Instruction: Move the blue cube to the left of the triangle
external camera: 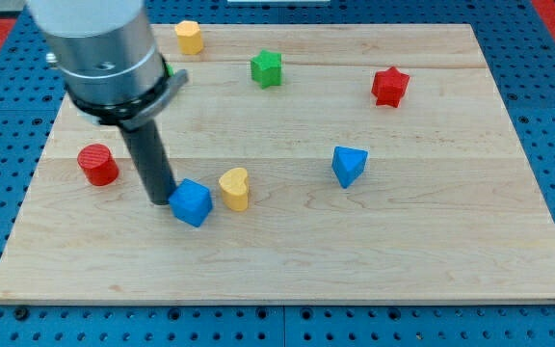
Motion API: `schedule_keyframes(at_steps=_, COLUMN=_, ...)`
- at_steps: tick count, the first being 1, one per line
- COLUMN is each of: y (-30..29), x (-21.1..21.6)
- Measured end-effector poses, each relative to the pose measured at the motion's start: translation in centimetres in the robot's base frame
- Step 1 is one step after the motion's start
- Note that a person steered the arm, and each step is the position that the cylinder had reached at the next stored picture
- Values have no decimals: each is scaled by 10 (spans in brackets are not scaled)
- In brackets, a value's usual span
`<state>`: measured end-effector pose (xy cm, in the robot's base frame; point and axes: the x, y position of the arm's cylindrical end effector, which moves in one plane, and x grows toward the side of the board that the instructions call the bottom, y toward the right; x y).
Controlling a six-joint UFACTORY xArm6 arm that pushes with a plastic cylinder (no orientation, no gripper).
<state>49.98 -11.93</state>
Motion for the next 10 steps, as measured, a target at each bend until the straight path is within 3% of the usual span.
schedule_keyframes(at_steps=1, y=0, x=10)
schedule_keyframes(at_steps=2, y=-42, x=47)
schedule_keyframes(at_steps=4, y=9, x=18)
schedule_keyframes(at_steps=6, y=-4, x=39)
schedule_keyframes(at_steps=10, y=125, x=-4)
